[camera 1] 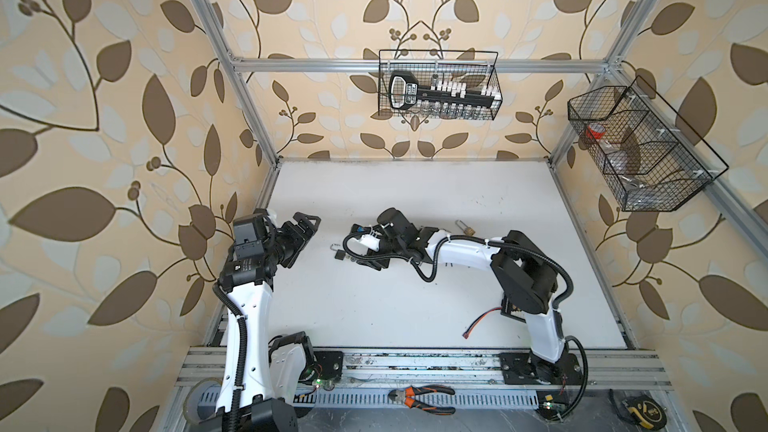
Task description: Lock with the key
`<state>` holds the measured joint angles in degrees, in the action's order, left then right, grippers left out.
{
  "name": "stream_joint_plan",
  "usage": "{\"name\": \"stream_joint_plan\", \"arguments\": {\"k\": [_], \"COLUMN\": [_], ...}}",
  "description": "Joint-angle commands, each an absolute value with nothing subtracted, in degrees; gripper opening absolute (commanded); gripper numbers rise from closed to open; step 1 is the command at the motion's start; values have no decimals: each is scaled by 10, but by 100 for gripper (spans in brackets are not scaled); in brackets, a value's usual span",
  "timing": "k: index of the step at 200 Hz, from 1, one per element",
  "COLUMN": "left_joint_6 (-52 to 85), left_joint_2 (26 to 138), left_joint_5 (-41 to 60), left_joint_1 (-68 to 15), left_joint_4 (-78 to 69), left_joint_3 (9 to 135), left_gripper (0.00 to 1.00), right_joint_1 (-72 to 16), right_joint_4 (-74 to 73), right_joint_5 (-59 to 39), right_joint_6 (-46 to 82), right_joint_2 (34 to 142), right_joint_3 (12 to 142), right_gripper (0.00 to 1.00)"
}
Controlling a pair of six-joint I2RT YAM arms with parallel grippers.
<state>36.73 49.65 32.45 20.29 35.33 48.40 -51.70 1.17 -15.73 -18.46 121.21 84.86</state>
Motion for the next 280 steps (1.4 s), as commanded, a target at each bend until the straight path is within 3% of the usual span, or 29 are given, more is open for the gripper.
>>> {"name": "stream_joint_plan", "arguments": {"k": [1, 82, 170, 280], "left_joint_6": [373, 373, 372, 374], "left_joint_2": [481, 480, 475, 473], "left_joint_5": [369, 372, 380, 382], "left_joint_1": [210, 213, 213, 213], "left_joint_4": [361, 362, 359, 358], "left_joint_3": [481, 488, 482, 482], "left_gripper": [99, 99, 99, 99], "right_joint_1": [-525, -532, -540, -534], "right_joint_4": [42, 151, 189, 195], "right_joint_5": [-171, -153, -149, -146], "right_joint_6": [-179, -146, -146, -128], "right_joint_2": [1264, 1431, 1480, 1466], "right_joint_3": [914, 1141, 1194, 1164], "right_gripper": [67, 69, 63, 40]}}
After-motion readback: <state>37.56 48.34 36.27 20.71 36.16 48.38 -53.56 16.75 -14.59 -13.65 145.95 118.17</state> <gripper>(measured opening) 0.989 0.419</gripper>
